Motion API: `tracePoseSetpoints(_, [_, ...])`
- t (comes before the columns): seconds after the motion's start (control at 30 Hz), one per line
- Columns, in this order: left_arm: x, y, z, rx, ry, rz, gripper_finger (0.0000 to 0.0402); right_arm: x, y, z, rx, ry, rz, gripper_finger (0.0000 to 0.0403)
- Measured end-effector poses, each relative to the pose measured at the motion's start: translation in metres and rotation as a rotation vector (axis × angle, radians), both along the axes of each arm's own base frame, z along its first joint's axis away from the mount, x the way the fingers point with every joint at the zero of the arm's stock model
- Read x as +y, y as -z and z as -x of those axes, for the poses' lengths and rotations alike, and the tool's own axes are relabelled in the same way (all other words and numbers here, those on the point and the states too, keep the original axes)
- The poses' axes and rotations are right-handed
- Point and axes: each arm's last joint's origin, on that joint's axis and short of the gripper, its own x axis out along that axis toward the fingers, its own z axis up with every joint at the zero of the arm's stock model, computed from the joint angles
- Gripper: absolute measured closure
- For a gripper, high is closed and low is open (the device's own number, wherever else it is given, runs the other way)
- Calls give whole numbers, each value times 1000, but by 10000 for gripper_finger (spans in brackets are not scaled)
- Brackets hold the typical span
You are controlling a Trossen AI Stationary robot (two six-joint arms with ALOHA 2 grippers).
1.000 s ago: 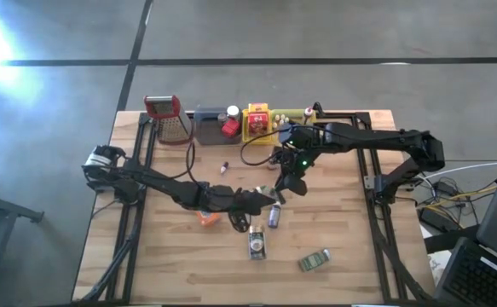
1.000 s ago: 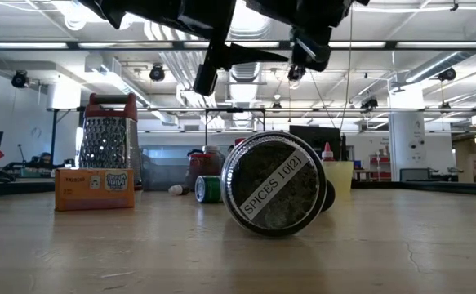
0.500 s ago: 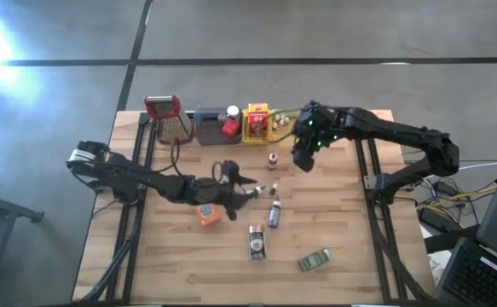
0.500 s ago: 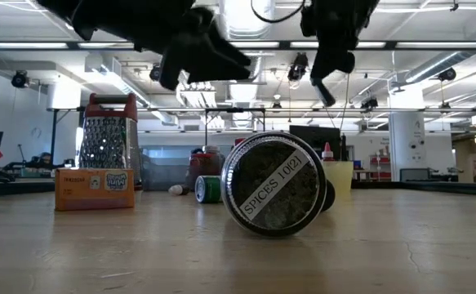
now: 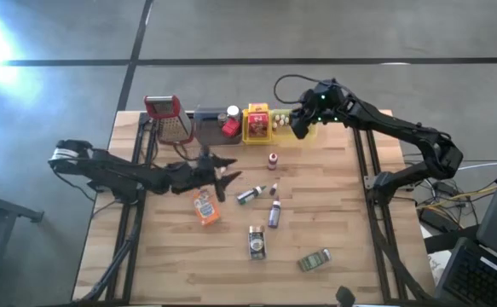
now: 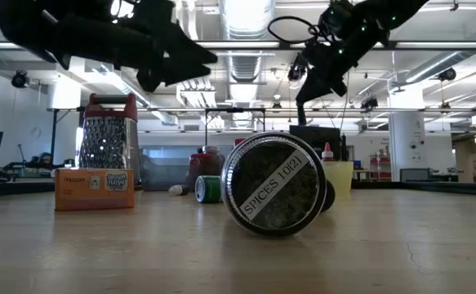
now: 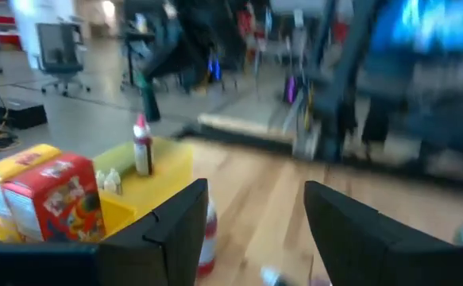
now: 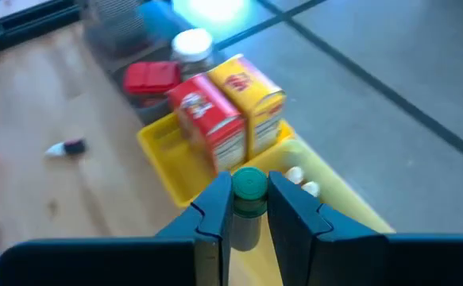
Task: Pick & Place Kitchen Items
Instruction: Put the green food coloring bottle into the light yellow bin
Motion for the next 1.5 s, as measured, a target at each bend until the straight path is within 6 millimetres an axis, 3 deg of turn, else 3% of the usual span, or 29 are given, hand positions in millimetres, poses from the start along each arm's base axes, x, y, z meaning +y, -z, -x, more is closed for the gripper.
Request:
tracePoseSetpoints(0.17, [8,-1,15,-107,-79,71,186,-14,8,9,-41,54,39,347])
tracePoseSetpoints(0.4, [17,-6,19,-138,-256,92,186,-24,20,18,-56,111,59,345])
tracePoseSetpoints(0.7, [21,-2,19,-119,-281,99,186,-28,30,25,-8,155,75,346])
tracePoseSetpoints(0.97, [25,-23,11,-182,-293,103,186,-32,30,29,-23,188,68,345])
tracePoseSetpoints(1.1, [26,-31,5,-135,-300,102,186,-32,30,29,-26,193,65,345])
tracePoseSetpoints(1.3, [32,-24,-1,43,-334,137,186,-34,31,29,-26,199,60,344])
tracePoseSetpoints(1.5, [38,-23,0,40,-361,172,186,-43,47,20,-23,210,34,344])
